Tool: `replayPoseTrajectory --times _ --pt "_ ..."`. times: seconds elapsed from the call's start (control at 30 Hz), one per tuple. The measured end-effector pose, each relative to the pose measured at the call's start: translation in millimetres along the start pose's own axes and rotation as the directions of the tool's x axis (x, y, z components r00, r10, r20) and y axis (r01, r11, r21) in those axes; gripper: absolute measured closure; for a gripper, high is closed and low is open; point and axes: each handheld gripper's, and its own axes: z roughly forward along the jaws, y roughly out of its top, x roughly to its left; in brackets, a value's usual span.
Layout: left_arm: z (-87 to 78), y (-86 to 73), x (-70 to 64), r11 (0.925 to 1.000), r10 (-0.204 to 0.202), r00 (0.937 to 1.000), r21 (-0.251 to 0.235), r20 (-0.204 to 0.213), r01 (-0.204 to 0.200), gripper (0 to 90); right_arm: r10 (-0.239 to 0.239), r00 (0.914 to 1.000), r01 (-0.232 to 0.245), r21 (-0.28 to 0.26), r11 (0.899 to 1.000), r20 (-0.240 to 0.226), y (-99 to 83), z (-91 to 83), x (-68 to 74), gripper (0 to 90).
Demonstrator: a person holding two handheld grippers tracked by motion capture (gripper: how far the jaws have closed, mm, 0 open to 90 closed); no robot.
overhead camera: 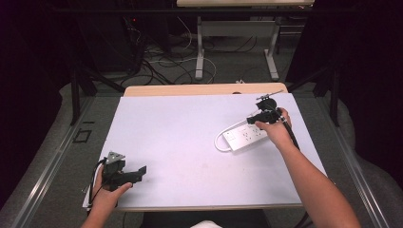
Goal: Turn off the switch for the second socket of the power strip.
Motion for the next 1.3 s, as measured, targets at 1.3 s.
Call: replayPoseTrajectory --times 1.3 --pt "-0.1 0.2 -1.9 1.0000 -0.002 1.0000 -0.006 -0.003 0.002 8.0 -0.130 0.9838 0.104 -0.201 0.974 -0.124 -48.2 -76.4 44.9 15.2"
